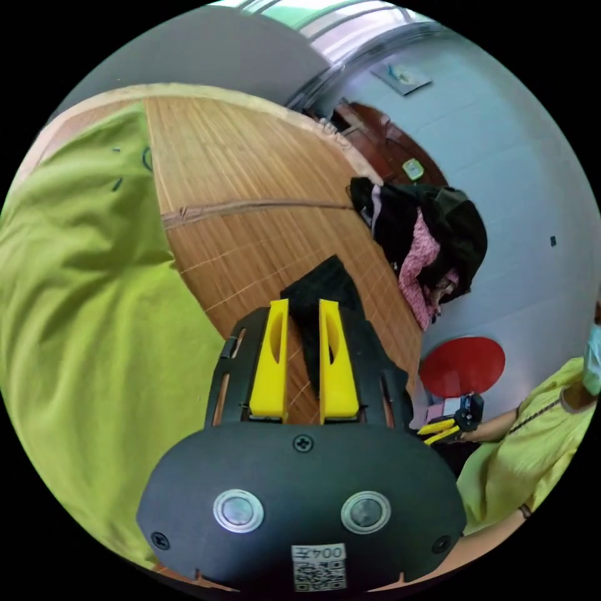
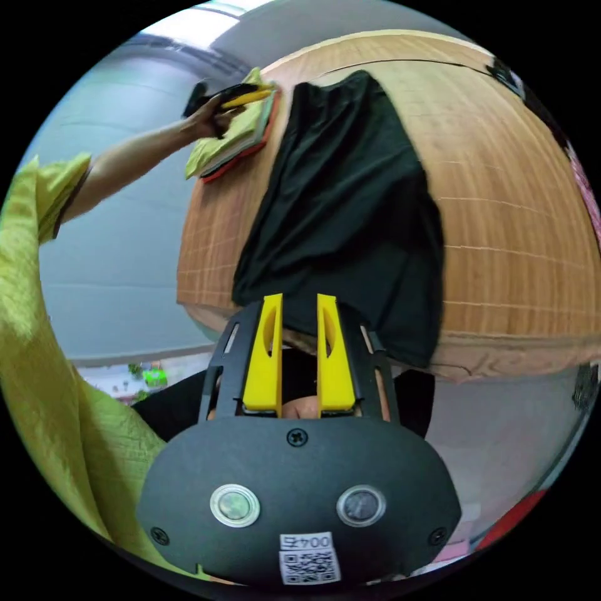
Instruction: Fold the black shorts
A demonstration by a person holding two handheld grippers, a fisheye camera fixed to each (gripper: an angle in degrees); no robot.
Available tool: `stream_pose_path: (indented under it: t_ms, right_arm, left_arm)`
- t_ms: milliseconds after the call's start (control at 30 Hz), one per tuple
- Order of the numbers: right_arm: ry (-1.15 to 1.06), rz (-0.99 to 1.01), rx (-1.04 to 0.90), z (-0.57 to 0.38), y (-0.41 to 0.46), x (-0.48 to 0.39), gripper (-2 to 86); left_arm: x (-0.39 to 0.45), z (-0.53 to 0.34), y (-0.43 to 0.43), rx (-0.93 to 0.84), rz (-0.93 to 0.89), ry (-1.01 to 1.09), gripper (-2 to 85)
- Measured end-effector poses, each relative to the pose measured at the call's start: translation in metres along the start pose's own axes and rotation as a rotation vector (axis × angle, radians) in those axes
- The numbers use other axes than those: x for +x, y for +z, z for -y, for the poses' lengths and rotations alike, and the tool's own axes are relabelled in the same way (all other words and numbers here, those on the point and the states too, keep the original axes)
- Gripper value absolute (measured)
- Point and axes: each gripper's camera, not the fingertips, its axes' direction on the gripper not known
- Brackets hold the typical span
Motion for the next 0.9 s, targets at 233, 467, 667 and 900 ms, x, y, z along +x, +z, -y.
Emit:
stream_pose_path:
  t_ms: [233, 467, 667, 900]
  right_arm:
    - [0.045, 0.034, -0.047, 0.028, -0.029, 0.065, 6.9]
    - [-0.089, 0.215, -0.259, 0.049, -0.012, 0.081, 6.7]
    - [-0.159, 0.240, -0.441, 0.053, 0.009, 0.087, 8.4]
    - [-0.107, 0.321, -0.546, 0.076, 0.027, 0.102, 4.3]
  left_arm:
    - [0.175, -0.155, 0.054, -0.113, -0.088, 0.144, 4.9]
    - [0.341, -0.309, 0.145, -0.291, 0.057, 0.005, 9.8]
    - [0.423, -0.346, 0.178, -0.312, 0.231, -0.071, 15.2]
    - [0.498, -0.366, 0.196, -0.325, 0.376, -0.094, 16.1]
